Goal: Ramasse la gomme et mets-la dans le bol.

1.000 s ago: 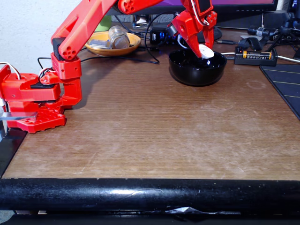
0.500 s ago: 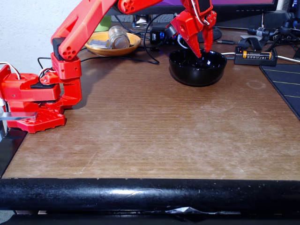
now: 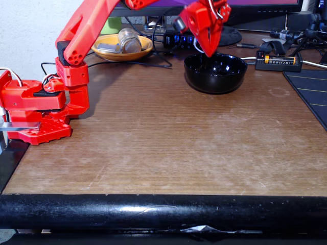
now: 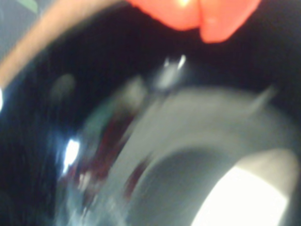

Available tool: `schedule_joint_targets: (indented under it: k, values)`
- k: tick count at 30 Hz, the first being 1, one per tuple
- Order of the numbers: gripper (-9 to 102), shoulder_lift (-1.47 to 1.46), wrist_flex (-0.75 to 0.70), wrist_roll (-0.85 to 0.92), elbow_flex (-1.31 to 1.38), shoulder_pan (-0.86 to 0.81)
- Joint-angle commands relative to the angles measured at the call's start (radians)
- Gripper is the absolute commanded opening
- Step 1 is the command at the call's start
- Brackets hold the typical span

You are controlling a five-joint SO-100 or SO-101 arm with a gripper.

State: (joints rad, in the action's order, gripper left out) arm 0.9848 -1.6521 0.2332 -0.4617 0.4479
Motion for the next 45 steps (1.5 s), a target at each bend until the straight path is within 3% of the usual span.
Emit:
schedule_joint_targets:
  k: [1,5,23,36,45]
  values:
    - [-6,0.216,-0.072,-0.005,-0.002,-0.014]
    - [-6,0.354,-0.071,-0.018,-0.156,-0.055]
    - [-6,1.137,0.299,0.000,-1.221,-0.252]
    - [-6,1.717,0.472,-0.002,-1.815,-0.236]
    - [2,2.040,0.469,-0.046,-2.063,-0.206]
